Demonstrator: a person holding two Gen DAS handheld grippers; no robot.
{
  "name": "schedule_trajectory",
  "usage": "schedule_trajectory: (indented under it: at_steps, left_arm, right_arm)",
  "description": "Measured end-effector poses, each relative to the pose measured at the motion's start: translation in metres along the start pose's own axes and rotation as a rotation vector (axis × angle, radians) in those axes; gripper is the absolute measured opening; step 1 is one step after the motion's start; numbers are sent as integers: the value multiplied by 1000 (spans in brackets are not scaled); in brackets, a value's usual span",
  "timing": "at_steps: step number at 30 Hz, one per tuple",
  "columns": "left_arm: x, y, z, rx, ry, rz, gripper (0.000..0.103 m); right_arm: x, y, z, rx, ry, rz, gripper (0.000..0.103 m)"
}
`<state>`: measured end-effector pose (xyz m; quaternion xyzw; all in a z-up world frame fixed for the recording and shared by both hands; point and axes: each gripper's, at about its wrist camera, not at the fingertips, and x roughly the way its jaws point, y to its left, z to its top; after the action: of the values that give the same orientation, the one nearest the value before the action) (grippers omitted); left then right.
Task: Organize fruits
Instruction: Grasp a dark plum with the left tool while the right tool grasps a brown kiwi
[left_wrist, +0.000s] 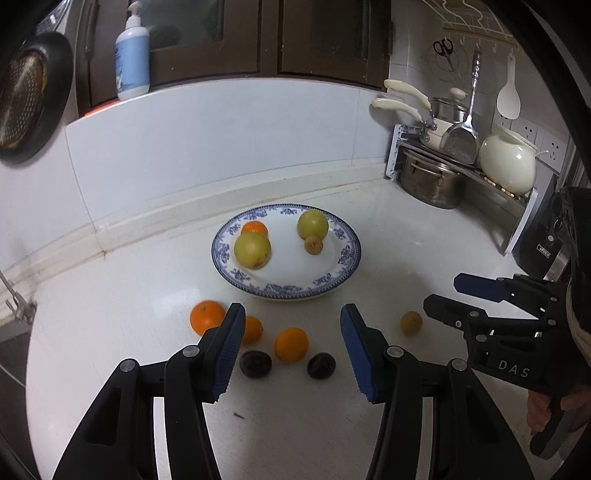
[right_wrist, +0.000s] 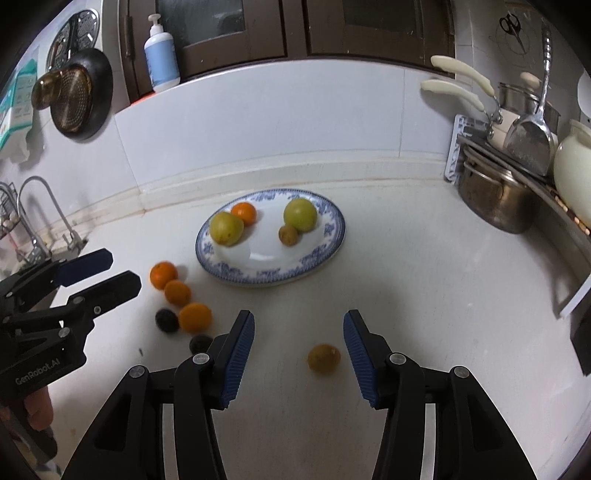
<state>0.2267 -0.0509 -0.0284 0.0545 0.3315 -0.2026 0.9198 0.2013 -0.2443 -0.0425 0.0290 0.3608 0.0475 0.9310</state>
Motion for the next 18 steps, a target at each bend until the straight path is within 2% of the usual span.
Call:
schedule_trajectory:
  at_steps: [9,18]
  left_arm:
    - [5,-11,-26,-13,24,-4,52]
    - [27,-24,-42,2,79,-28,52]
  right_arm:
    - [-4,-5,-21,12,-15,-27,51]
    - [12,-17,-35,32,20,-11,51]
